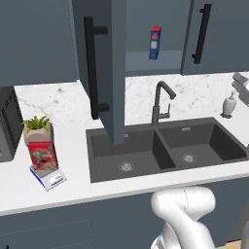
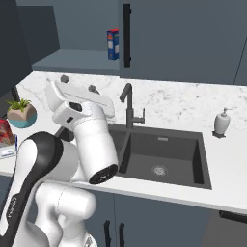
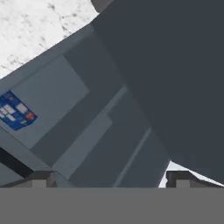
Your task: Pick the cereal and place it on the digital scale for weighing, and close the cabinet.
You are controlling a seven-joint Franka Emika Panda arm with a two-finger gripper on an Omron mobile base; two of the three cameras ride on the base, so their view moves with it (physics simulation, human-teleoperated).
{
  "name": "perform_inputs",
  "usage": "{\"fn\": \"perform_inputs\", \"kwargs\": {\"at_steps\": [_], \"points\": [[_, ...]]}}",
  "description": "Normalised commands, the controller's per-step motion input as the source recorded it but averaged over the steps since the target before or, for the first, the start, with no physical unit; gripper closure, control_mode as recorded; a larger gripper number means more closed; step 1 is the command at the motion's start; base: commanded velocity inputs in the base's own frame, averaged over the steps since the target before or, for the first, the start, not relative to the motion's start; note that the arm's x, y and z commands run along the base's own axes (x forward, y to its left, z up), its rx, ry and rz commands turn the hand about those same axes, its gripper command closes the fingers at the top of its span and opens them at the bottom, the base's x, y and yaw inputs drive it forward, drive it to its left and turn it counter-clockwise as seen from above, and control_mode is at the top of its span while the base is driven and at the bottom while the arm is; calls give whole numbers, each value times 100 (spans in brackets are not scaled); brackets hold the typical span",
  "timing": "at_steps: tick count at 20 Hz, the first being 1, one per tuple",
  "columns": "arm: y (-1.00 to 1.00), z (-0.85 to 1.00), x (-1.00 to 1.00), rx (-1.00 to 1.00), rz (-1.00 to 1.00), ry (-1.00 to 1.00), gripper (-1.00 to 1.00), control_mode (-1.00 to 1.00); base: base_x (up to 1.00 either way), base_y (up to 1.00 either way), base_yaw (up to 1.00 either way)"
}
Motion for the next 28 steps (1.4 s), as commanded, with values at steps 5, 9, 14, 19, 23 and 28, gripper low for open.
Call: {"fn": "perform_inputs", "kwargs": {"at_steps": [5, 9, 14, 19, 23, 28], "points": [[0, -8, 8, -9, -8, 33, -100, -100, 0, 0, 0], [6, -8, 4, -3, -1, 29, -100, -100, 0, 0, 0], [0, -41, -19, -6, 0, 23, -100, -100, 0, 0, 0], [3, -60, -17, -9, 0, 13, -100, -100, 0, 0, 0], [46, -61, 0, -14, 1, 7, -100, -100, 0, 0, 0], [98, -38, -18, -24, 7, -1, -100, -100, 0, 0, 0]]}}
